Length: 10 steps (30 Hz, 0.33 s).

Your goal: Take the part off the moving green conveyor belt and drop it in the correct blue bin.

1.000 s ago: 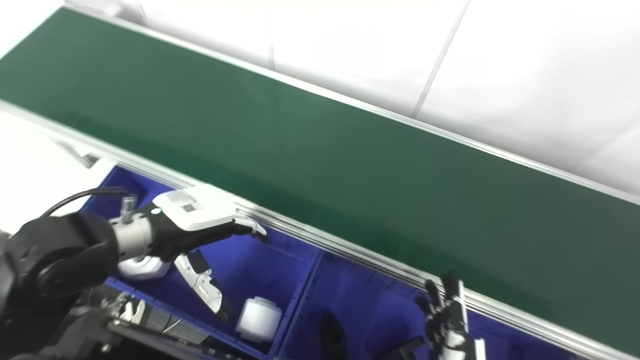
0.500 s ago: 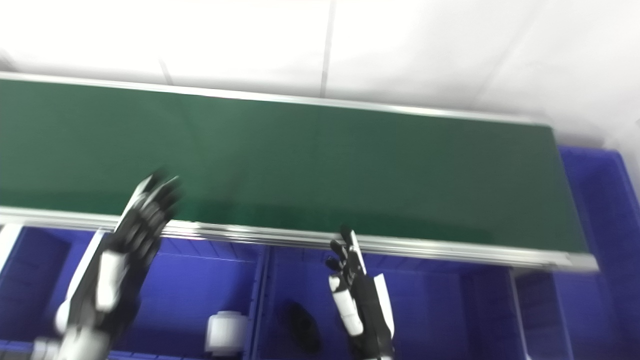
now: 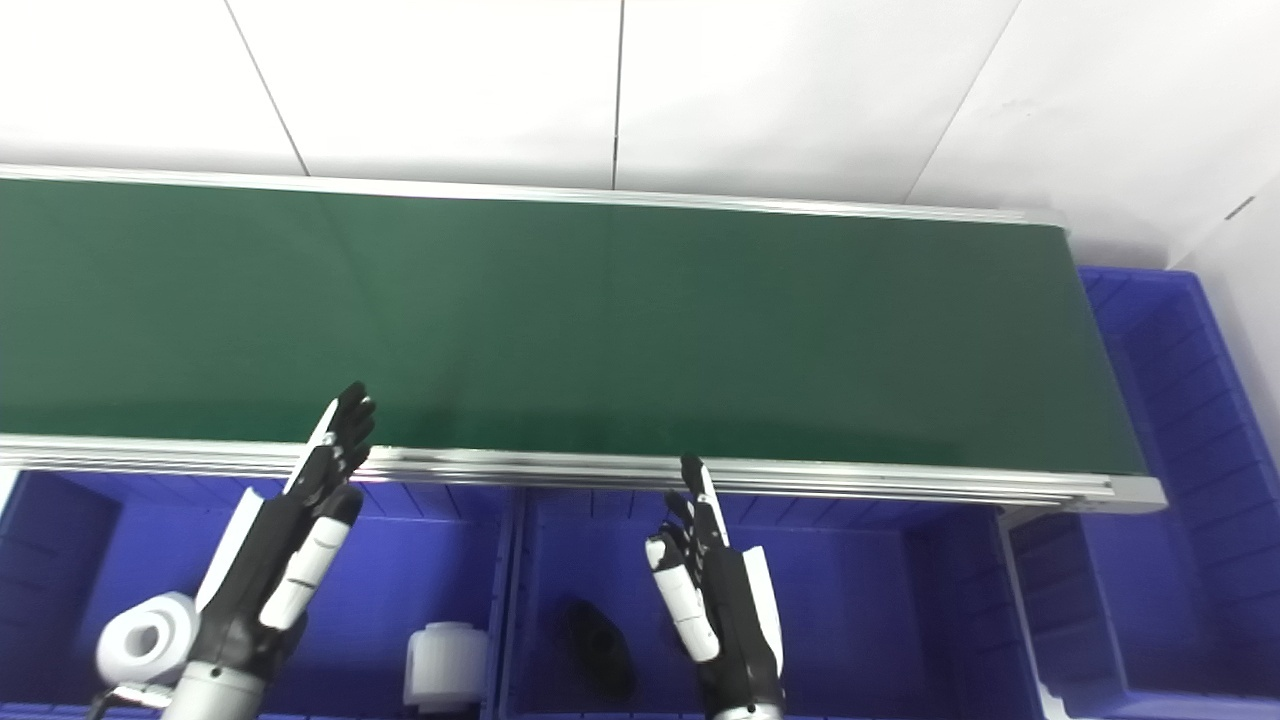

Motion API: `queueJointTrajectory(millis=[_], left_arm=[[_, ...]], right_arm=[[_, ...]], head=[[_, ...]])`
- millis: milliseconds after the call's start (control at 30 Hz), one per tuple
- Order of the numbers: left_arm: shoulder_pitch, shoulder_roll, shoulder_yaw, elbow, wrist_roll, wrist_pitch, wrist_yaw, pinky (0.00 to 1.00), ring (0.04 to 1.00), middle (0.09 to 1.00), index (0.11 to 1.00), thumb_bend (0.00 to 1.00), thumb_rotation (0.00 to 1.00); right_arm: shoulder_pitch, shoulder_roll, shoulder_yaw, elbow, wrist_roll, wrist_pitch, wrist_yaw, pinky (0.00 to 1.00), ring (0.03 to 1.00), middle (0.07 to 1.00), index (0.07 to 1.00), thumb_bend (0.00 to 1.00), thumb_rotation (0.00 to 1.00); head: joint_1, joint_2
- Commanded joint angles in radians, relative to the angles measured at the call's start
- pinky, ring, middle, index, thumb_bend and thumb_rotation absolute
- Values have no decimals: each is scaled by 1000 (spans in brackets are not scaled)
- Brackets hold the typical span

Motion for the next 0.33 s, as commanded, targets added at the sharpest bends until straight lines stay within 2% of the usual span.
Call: queueJointTrajectory(millis=[0, 300], left_arm=[[-6, 9, -15, -28, -23, -14, 28, 1000, 1000, 1000, 1000, 456, 910], [32, 52, -34, -65, -102, -16, 59, 1000, 1000, 1000, 1000, 615, 907]], right_arm=[[-20, 121, 76, -23, -10, 4, -12, 886, 965, 1000, 1000, 827, 948], [-18, 97, 80, -30, 22, -1, -8, 906, 971, 1000, 1000, 835, 941]], head=[[7, 4], [64, 0]])
